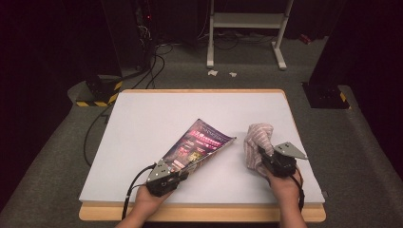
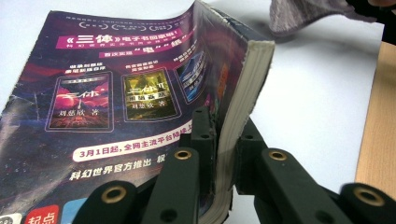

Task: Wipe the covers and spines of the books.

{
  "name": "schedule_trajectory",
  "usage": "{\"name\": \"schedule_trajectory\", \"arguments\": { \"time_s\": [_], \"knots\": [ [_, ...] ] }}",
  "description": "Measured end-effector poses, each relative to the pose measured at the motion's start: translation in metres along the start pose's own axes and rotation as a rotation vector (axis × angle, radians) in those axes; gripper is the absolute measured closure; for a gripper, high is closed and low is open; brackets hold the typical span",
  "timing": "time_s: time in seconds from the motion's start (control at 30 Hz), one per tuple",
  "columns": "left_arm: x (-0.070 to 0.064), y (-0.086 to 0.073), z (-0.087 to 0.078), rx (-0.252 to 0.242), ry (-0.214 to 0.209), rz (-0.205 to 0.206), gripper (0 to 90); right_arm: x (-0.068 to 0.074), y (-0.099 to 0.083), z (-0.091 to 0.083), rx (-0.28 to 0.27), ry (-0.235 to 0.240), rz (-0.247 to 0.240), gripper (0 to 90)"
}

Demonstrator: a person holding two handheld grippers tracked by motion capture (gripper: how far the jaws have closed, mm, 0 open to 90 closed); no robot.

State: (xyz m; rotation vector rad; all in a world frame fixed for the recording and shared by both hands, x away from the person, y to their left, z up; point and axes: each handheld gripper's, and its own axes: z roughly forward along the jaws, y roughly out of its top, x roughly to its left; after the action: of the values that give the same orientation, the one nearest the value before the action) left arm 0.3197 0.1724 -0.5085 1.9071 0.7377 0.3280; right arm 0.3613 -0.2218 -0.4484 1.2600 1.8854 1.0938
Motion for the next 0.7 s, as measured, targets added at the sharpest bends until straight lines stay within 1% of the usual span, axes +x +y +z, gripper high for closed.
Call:
{"name": "schedule_trajectory", "arguments": {
  "time_s": [0.07, 0.17, 0.27, 0.6, 0.63, 0.67, 0.7],
  "knots": [
    [0.0, 0.0, 0.0, 0.0, 0.0, 0.0, 81.7, -0.008, -0.005, 0.0, 0.018, -0.011, 0.016, 67.3],
    [0.0, 0.0, 0.0, 0.001, 0.001, 0.002, 81.7, -0.018, -0.011, 0.001, 0.046, -0.04, 0.032, 67.2],
    [0.0, 0.0, 0.0, 0.0, -0.001, 0.0, 81.5, -0.024, -0.016, 0.004, 0.073, -0.042, 0.049, 66.6],
    [0.001, 0.0, 0.0, 0.001, -0.007, -0.003, 81.0, -0.031, -0.029, 0.02, 0.168, -0.064, 0.072, 64.3],
    [0.001, 0.0, 0.0, 0.001, -0.006, -0.003, 81.0, -0.031, -0.03, 0.021, 0.172, -0.062, 0.066, 64.0],
    [0.001, 0.0, 0.0, 0.001, -0.006, -0.003, 81.0, -0.032, -0.032, 0.023, 0.181, -0.063, 0.07, 63.7],
    [0.001, 0.0, 0.0, 0.001, -0.007, -0.003, 81.0, -0.032, -0.034, 0.025, 0.197, -0.064, 0.068, 63.5]
  ]
}}
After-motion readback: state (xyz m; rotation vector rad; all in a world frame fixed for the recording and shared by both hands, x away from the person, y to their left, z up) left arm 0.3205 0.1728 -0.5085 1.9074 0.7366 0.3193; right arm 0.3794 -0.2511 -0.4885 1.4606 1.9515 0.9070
